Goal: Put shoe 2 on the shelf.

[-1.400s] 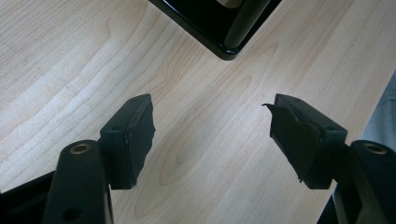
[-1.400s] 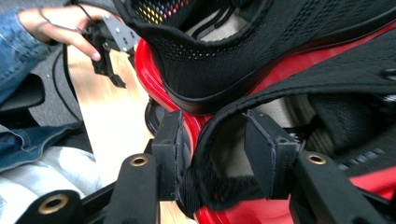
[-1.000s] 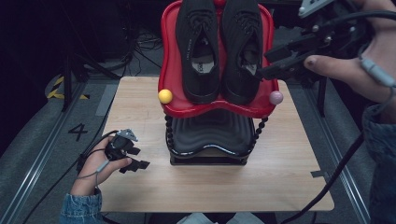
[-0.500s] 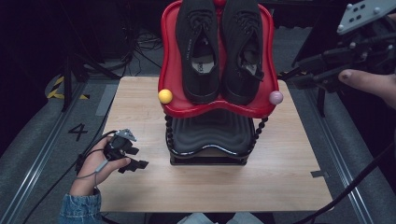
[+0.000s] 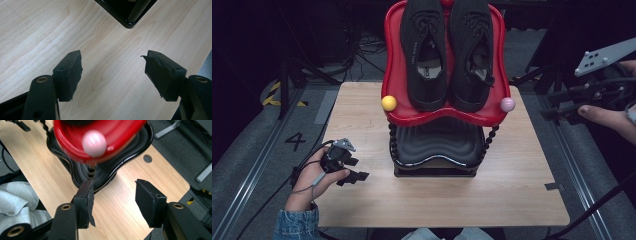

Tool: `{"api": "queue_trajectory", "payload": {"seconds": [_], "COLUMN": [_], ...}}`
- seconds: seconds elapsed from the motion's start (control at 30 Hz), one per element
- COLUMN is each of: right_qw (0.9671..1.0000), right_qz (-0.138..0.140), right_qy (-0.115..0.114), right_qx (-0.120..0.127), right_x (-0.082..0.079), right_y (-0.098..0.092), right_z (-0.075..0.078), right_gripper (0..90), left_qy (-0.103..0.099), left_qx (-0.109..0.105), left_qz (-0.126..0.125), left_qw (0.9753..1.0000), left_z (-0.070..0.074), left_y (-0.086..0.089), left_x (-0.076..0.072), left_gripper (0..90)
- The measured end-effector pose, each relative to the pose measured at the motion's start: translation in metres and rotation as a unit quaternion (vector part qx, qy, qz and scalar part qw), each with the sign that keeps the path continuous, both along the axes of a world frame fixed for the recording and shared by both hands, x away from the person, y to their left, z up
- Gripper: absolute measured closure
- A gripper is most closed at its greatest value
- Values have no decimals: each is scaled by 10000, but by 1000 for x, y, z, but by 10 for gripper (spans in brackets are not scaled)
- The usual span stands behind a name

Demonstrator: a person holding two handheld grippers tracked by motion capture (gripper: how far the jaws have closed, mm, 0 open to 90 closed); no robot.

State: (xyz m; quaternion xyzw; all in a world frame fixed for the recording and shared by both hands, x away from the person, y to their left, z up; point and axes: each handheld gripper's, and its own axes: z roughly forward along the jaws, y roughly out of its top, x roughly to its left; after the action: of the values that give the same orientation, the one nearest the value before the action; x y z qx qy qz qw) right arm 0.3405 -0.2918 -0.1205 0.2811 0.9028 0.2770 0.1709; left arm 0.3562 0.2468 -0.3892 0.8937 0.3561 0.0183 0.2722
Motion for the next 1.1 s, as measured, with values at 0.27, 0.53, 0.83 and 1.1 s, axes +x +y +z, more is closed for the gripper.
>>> {"api": "queue_trajectory", "payload": {"seconds": [0.27, 0.53, 0.83, 1.1], "right_qw": [9996, 9991, 9982, 9970], "right_qz": [-191, -230, -328, -378], "right_qy": [209, 343, 459, 457], "right_qx": [11, 130, 218, 495], "right_x": [11, 19, 30, 33], "right_y": [-16, -26, -29, -31], "right_z": [-51, -104, -158, -201], "right_gripper": [463, 459, 446, 443], "left_qy": [3, -6, 44, 47], "left_qx": [46, 32, 34, 59], "left_qz": [40, 155, 288, 324], "left_qw": [10000, 9999, 9996, 9994], "left_z": [-1, -1, -3, -5], "left_y": [4, 10, 14, 15], "left_x": [-7, -15, -21, -23], "left_gripper": [306, 305, 305, 305]}}
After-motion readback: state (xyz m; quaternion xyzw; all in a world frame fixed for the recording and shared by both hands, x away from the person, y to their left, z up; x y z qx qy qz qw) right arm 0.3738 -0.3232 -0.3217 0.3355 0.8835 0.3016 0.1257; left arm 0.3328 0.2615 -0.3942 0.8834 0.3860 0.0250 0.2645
